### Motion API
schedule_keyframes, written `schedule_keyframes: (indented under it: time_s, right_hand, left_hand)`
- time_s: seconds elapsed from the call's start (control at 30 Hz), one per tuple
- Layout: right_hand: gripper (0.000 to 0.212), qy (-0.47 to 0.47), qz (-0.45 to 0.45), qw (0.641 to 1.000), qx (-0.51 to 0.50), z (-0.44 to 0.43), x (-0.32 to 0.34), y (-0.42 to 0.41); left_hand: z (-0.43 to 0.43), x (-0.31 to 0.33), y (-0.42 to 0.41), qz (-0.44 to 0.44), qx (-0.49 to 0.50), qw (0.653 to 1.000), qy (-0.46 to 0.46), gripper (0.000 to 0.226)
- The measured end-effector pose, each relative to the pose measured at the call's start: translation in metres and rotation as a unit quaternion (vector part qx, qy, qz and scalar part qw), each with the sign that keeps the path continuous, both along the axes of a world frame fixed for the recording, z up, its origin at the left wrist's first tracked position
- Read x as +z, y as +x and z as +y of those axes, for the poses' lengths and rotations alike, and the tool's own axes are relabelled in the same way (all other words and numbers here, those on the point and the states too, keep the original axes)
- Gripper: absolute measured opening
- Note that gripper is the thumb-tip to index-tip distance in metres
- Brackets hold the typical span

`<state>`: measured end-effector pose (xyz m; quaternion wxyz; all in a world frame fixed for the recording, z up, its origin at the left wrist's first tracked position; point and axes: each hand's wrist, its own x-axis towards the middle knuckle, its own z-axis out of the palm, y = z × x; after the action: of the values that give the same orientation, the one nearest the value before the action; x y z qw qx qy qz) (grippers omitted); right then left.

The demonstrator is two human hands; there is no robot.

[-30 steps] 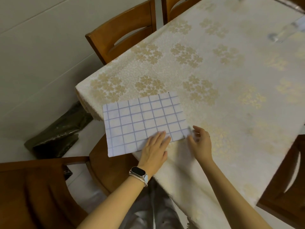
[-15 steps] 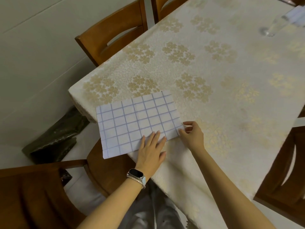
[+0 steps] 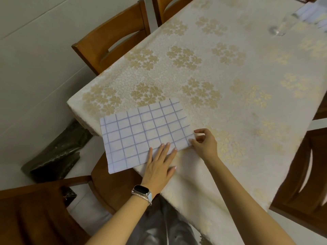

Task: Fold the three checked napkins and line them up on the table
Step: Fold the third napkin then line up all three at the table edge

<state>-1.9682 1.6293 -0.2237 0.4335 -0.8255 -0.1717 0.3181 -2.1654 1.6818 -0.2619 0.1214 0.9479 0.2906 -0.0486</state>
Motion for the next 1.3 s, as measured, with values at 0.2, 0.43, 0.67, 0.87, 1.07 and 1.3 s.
schedule_keyframes:
  time_s: [0.2, 0.43, 0.67, 0.87, 1.07, 1.3]
  right_hand:
    - [0.029, -0.019, -0.017, 0.997, -0.066, -0.049, 0.007, 0.016]
    - [0.03, -0.043, -0.002, 0.989, -0.144, -0.113, 0.011, 0.03]
    - [0.033, -0.064, 0.029, 0.986, -0.151, -0.14, 0.01, 0.029]
    - [0.012, -0.028, 0.015, 0.987, -0.156, -0.132, 0.02, 0.024]
    - [0.01, 0.031, -0.056, 0.989, -0.132, -0.114, 0.031, 0.006]
    - [0.005, 0.074, -0.064, 0.989, -0.109, -0.108, 0.043, -0.005]
  left_hand:
    - [-0.016, 0.001, 0.028, 0.0, -0.06, 0.998, -0.032, 0.062]
    - [-0.049, 0.004, 0.057, -0.015, -0.131, 0.991, -0.028, 0.063]
    - [-0.063, 0.0, 0.058, -0.019, -0.164, 0.986, -0.031, 0.063]
    - [-0.068, 0.012, 0.07, -0.064, -0.088, 0.992, -0.061, 0.068]
    - [-0.09, 0.041, 0.111, -0.158, -0.022, 0.971, -0.178, 0.071]
    - [-0.102, 0.064, 0.134, -0.231, 0.139, 0.92, -0.283, 0.052]
